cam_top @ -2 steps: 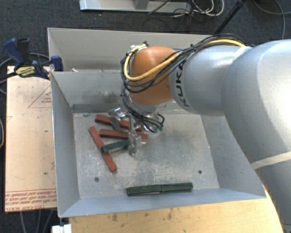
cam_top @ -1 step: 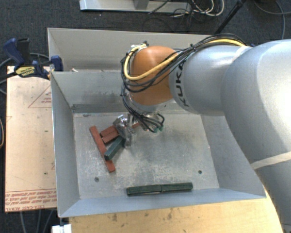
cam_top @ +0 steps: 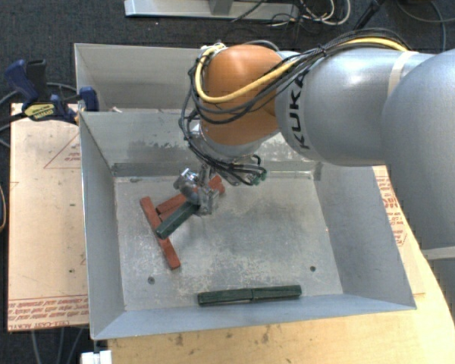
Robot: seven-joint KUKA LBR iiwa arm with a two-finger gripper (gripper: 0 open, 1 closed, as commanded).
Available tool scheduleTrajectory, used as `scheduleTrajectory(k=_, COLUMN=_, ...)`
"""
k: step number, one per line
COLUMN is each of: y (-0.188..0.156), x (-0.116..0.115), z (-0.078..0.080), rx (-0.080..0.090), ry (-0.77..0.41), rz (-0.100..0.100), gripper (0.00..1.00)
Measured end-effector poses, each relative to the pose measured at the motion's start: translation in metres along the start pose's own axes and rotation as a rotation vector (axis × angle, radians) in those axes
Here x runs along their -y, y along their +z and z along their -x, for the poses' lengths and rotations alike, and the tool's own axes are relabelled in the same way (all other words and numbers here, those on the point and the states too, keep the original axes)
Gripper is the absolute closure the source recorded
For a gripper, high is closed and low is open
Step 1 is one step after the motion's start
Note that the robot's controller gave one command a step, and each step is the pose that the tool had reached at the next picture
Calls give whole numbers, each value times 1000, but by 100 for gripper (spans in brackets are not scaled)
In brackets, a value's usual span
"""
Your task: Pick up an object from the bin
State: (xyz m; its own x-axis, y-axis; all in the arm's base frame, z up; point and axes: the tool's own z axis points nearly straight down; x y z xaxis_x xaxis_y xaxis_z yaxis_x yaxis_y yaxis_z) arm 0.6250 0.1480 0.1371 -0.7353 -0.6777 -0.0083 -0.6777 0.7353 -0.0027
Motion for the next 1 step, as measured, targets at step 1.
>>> scheduleTrajectory(k=1, y=-87, x=-1, z=19, rx=4, ry=1, rz=-3, gripper=100)
